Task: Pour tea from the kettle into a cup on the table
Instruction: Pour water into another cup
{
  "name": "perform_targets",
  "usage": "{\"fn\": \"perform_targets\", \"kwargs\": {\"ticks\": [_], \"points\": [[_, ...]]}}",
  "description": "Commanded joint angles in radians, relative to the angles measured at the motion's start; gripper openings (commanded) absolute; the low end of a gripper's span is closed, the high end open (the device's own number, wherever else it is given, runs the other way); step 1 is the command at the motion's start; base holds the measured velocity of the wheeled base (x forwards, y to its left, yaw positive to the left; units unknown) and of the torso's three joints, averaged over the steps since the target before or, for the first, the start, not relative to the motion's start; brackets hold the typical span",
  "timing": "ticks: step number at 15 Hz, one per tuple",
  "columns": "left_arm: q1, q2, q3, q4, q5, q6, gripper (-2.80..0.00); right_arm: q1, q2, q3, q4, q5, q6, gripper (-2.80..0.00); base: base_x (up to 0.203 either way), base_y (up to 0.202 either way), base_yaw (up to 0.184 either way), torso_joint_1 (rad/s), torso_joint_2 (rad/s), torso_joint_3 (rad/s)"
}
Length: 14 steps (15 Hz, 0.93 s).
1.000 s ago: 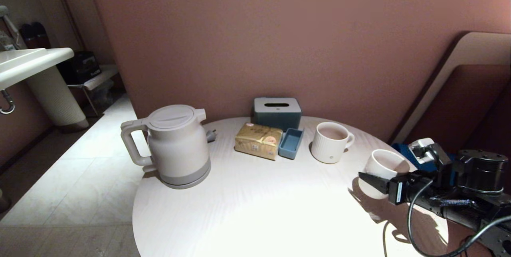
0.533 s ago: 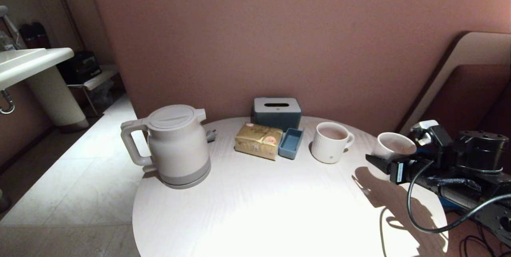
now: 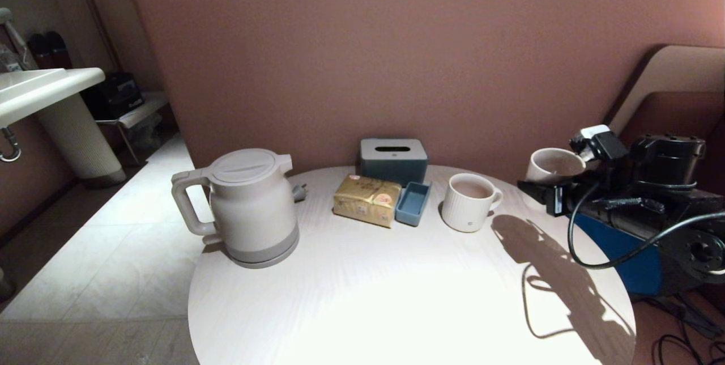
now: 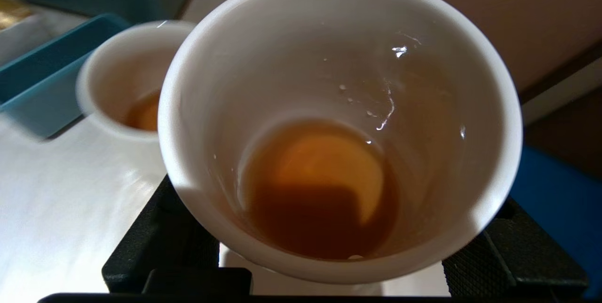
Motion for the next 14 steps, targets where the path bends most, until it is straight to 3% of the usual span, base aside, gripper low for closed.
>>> {"fn": "perform_targets", "kwargs": {"ticks": [1,6,10,14], "points": [[0.001,0.001,0.000,0.000,0.001,0.000,-2.80,0.005,0.054,-0.067,0.002,-0.015,-0.042,-2.80,0.000,0.000,0.000,0.000,0.00,0.000],[0.000,0.001,0.000,0.000,0.001,0.000,-2.80,0.005,0.159,-0.186,0.008,-0.028,-0.208,-2.80,0.000,0.000,0.000,0.000,0.00,0.000],[0.001,0.001,0.000,0.000,0.001,0.000,-2.80,0.031,0.193,-0.210,0.009,-0.030,-0.268,-2.80,0.000,0.000,0.000,0.000,0.00,0.000],[0.001,0.001,0.000,0.000,0.001,0.000,-2.80,0.031,0.208,-0.209,0.004,-0.029,-0.419,-2.80,0.000,0.000,0.000,0.000,0.00,0.000]]}}
